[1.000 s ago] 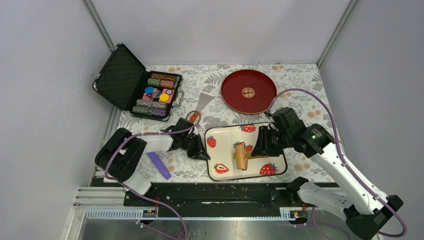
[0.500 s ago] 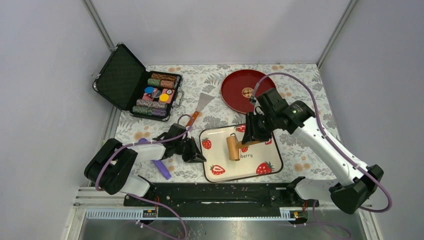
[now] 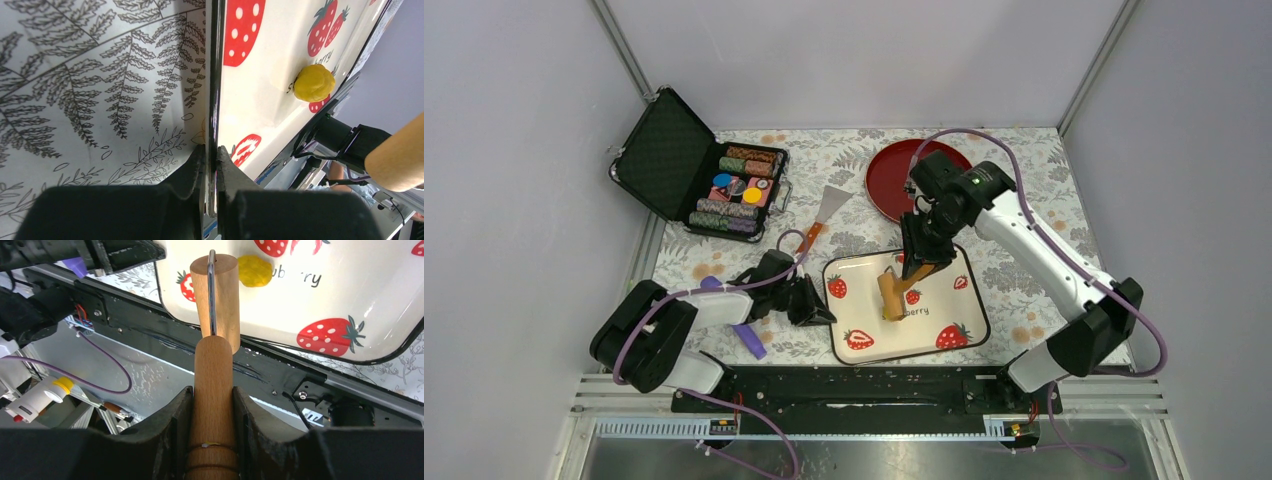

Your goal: Roll out the dumpling wrappers from the dough

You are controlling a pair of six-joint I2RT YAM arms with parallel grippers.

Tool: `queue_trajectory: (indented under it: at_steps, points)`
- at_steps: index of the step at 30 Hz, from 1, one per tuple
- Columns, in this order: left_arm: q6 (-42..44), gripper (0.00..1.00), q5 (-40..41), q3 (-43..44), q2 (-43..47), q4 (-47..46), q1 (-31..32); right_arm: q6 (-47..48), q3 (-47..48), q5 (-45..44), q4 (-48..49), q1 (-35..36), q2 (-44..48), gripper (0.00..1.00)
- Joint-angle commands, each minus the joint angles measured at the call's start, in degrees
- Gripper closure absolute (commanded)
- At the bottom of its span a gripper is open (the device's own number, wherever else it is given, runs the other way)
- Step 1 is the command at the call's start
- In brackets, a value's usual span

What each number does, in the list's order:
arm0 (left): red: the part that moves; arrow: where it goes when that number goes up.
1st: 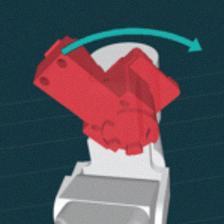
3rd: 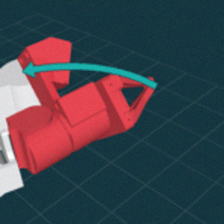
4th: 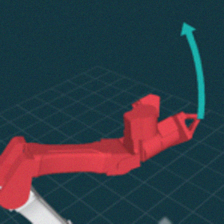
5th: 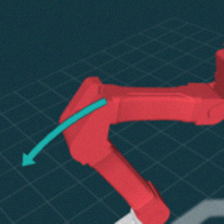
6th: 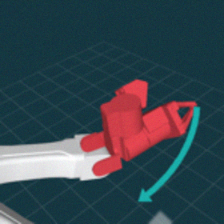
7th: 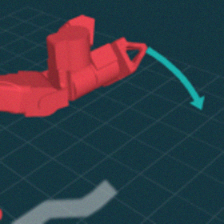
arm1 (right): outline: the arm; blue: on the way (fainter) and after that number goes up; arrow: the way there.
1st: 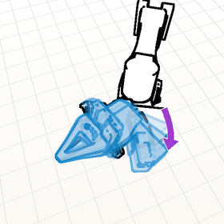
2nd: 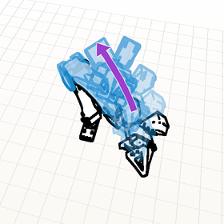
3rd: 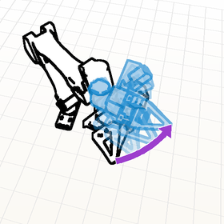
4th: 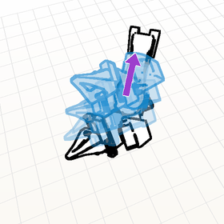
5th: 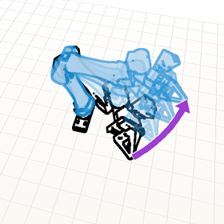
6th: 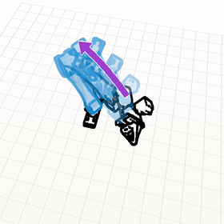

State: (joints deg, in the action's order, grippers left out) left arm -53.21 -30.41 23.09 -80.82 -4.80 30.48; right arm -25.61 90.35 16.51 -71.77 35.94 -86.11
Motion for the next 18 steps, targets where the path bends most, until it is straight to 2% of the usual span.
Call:
queue_trajectory:
  at_steps: [1,18]
  points:
    - [-0.3,1.00,5.0,-1.3,0.5,-2.1,-0.7,1.3,3.9,-0.1,-5.4,-0.3,-1.9,1.00]
    - [-0.7,1.00,3.7,-1.7,-1.1,-4.5,-0.7,-1.5,0.3,-4.9,-0.9,0.6,-6.0,1.00]
